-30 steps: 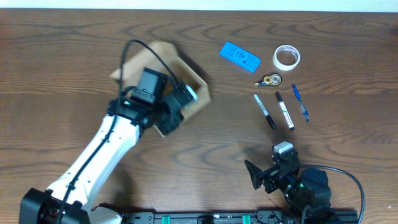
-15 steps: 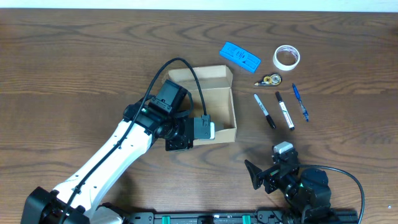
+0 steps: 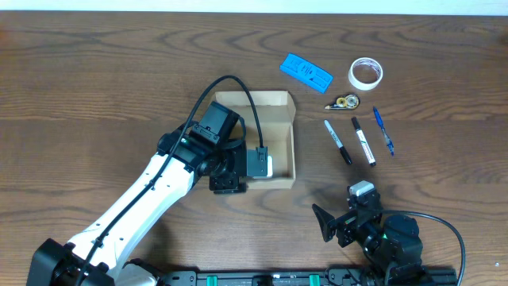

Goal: Pack container
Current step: 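Drag the box rightward with the left gripper toward table center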

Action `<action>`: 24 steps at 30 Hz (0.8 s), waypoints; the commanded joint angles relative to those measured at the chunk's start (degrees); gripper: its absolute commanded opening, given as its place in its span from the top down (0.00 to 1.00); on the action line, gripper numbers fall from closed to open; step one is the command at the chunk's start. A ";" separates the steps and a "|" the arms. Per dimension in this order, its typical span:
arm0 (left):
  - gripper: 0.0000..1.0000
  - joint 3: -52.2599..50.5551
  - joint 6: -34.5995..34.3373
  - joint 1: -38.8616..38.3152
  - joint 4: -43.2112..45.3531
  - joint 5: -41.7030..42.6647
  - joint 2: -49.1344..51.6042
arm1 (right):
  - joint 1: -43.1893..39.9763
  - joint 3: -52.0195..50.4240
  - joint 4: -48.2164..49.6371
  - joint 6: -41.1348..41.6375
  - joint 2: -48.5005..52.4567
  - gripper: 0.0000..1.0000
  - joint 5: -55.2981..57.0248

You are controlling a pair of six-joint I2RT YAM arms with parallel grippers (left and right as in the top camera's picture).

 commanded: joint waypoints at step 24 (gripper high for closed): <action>0.05 3.21 -36.33 -0.02 5.38 -18.14 -14.12 | 0.94 -0.22 0.09 0.52 -0.39 0.01 -0.44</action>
